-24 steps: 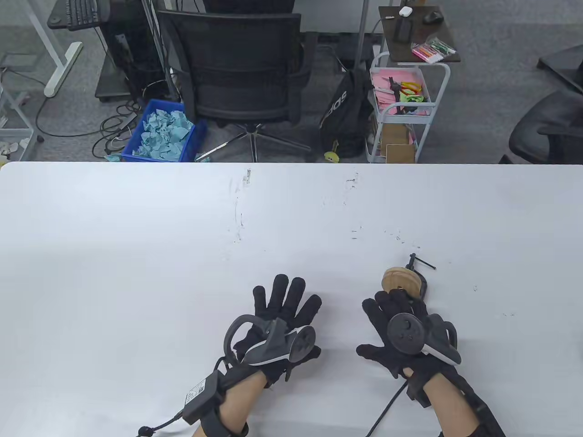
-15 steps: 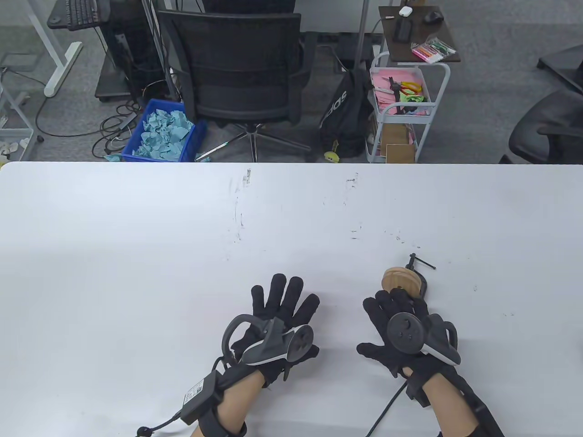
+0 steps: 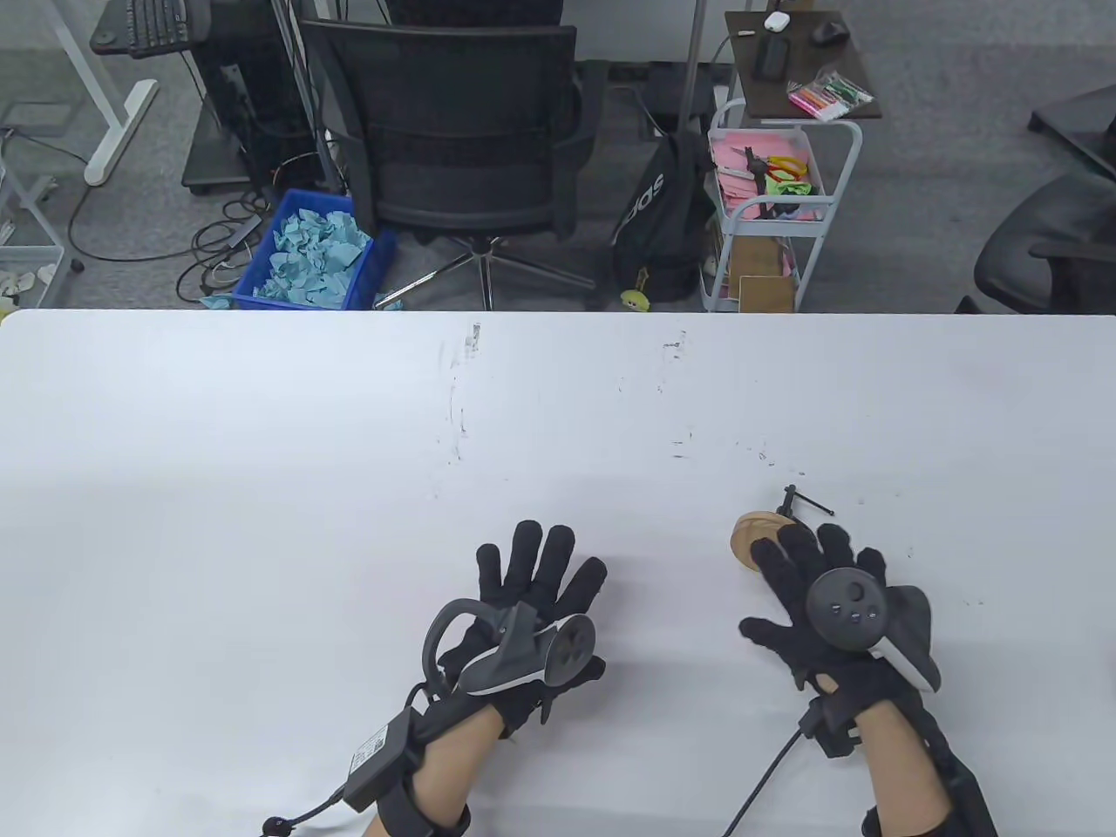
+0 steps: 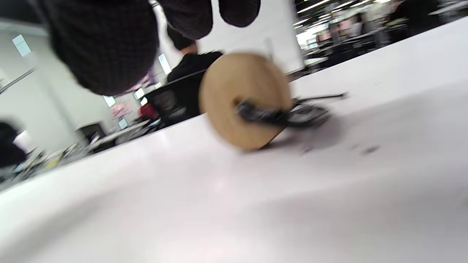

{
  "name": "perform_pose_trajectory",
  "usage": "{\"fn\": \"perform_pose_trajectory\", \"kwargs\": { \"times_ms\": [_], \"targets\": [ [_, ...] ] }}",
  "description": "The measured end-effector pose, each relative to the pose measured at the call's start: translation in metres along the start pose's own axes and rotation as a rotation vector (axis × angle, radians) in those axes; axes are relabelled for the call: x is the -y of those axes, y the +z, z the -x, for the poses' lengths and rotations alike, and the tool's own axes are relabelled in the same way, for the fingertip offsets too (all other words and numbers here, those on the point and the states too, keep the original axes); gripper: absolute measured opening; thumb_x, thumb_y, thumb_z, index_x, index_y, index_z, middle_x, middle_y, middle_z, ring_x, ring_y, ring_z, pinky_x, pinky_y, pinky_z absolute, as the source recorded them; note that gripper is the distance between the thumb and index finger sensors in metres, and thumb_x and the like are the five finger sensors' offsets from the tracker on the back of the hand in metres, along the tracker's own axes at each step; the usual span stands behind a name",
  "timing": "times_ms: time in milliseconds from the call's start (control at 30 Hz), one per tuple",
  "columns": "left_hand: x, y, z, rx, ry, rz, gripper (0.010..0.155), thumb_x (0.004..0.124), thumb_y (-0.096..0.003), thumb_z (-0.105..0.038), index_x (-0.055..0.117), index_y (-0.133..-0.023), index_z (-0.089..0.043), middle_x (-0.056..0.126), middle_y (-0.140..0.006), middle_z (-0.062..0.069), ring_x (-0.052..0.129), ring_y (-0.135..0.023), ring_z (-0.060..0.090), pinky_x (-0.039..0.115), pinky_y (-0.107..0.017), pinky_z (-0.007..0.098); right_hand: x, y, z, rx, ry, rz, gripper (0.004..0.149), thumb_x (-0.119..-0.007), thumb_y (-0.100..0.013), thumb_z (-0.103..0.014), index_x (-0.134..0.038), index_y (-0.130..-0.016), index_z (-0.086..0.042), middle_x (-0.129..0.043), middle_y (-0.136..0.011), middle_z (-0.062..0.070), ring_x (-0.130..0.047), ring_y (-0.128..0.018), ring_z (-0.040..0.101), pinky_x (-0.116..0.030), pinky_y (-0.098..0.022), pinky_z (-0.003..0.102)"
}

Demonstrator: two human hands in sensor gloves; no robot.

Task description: Unscrew the clamp open

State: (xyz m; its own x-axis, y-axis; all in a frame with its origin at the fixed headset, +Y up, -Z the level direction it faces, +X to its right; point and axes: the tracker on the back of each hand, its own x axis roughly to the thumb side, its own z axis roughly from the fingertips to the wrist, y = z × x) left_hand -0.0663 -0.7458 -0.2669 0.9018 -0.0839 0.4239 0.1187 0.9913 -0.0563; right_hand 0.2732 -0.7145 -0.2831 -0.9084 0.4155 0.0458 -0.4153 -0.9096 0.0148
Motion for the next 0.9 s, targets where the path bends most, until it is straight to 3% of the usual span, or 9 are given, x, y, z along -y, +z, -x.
{"fn": "perform_pose_trajectory", "kwargs": {
  "times_ms": [167, 267, 300, 400, 533, 633, 700, 800, 900],
  "targets": [
    [0.0, 0.0, 0.002, -0.003, 0.014, 0.004, 0.098, 0.069, -0.0356, -0.08, 0.023, -0.112, -0.04, 0.002, -0.117, 0.01, 0.009, -0.11, 0.047, 0.028, -0.077, 0.073, 0.02, -0.029, 0.043, -0.248, -0.141, 0.011, 0.068, -0.083, -0.04, -0.04, -0.058, -0.101, -0.025, -0.051, -0.105, 0.004, -0.046, -0.1, 0.044, -0.032, -0.071, 0.061],
    [0.003, -0.001, 0.003, 0.0, 0.0, 0.018, 0.097, 0.068, -0.036, -0.08, 0.023, -0.112, -0.04, 0.003, -0.117, 0.01, 0.009, -0.11, 0.046, 0.029, -0.077, 0.072, 0.021, -0.055, 0.057, -0.313, -0.108, -0.004, 0.052, -0.082, -0.039, -0.039, -0.076, -0.089, -0.025, -0.079, -0.086, 0.002, -0.09, -0.065, 0.03, -0.071, -0.049, 0.047],
    [0.003, -0.001, 0.005, -0.005, 0.005, 0.023, 0.097, 0.067, -0.0361, -0.08, 0.023, -0.112, -0.04, 0.003, -0.118, 0.01, 0.01, -0.111, 0.047, 0.029, -0.077, 0.072, 0.02, -0.065, 0.059, -0.345, -0.09, -0.021, 0.046, -0.082, -0.039, -0.04, -0.084, -0.082, -0.025, -0.087, -0.075, 0.001, -0.095, -0.05, 0.025, -0.076, -0.041, 0.043],
    [0.003, -0.003, 0.006, -0.02, 0.033, 0.026, 0.096, 0.066, -0.0365, -0.08, 0.024, -0.112, -0.039, 0.004, -0.118, 0.01, 0.009, -0.11, 0.047, 0.029, -0.077, 0.072, 0.016, -0.087, 0.06, -0.446, -0.041, -0.052, 0.047, -0.083, -0.038, -0.042, -0.084, -0.081, -0.024, -0.089, -0.068, 0.001, -0.096, -0.037, 0.02, -0.078, -0.033, 0.04],
    [0.002, -0.003, 0.0, -0.007, 0.01, 0.023, 0.096, 0.066, -0.0367, -0.08, 0.024, -0.112, -0.039, 0.004, -0.118, 0.01, 0.009, -0.11, 0.046, 0.029, -0.077, 0.072, 0.002, -0.106, 0.06, -0.497, -0.013, -0.144, 0.052, -0.084, -0.036, -0.046, -0.083, -0.082, -0.023, -0.088, -0.068, 0.001, -0.094, -0.038, 0.021, -0.077, -0.034, 0.04],
    [0.002, -0.004, 0.0, -0.009, 0.016, 0.028, 0.095, 0.066, -0.0368, -0.079, 0.025, -0.112, -0.039, 0.004, -0.118, 0.01, 0.009, -0.11, 0.046, 0.028, -0.077, 0.072, -0.013, -0.113, 0.058, -0.498, 0.058, -0.17, 0.066, -0.086, -0.03, -0.053, -0.076, -0.089, -0.026, -0.08, -0.08, 0.001, -0.085, -0.06, 0.03, -0.065, -0.052, 0.05],
    [0.004, -0.005, 0.0, -0.011, 0.014, 0.036, 0.095, 0.066, -0.0369, -0.079, 0.025, -0.112, -0.039, 0.005, -0.118, 0.01, 0.009, -0.11, 0.046, 0.029, -0.076, 0.072, -0.02, -0.113, 0.06, -0.501, 0.146, -0.193, 0.07, -0.084, -0.028, -0.06, -0.068, -0.09, -0.033, -0.075, -0.083, -0.002, -0.082, -0.063, 0.026, -0.064, -0.056, 0.049],
    [0.005, -0.006, -0.001, -0.01, 0.007, 0.041, 0.095, 0.066, -0.0368, -0.079, 0.025, -0.113, -0.039, 0.005, -0.118, 0.01, 0.009, -0.11, 0.046, 0.029, -0.077, 0.072, -0.023, -0.11, 0.06, -0.471, 0.068, -0.18, 0.061, -0.085, -0.033, -0.054, -0.07, -0.089, -0.035, -0.071, -0.087, 0.0, -0.079, -0.066, 0.028, -0.06, -0.059, 0.051],
    [0.004, -0.008, -0.001, -0.015, 0.028, 0.045, 0.095, 0.067, -0.0367, -0.079, 0.025, -0.112, -0.04, 0.004, -0.118, 0.009, 0.008, -0.11, 0.046, 0.028, -0.077, 0.072, -0.025, -0.108, 0.058, -0.458, 0.059, -0.173, 0.052, -0.085, -0.035, -0.048, -0.081, -0.083, -0.028, -0.07, -0.088, 0.0, -0.077, -0.068, 0.029, -0.059, -0.06, 0.051]
  ]
}}
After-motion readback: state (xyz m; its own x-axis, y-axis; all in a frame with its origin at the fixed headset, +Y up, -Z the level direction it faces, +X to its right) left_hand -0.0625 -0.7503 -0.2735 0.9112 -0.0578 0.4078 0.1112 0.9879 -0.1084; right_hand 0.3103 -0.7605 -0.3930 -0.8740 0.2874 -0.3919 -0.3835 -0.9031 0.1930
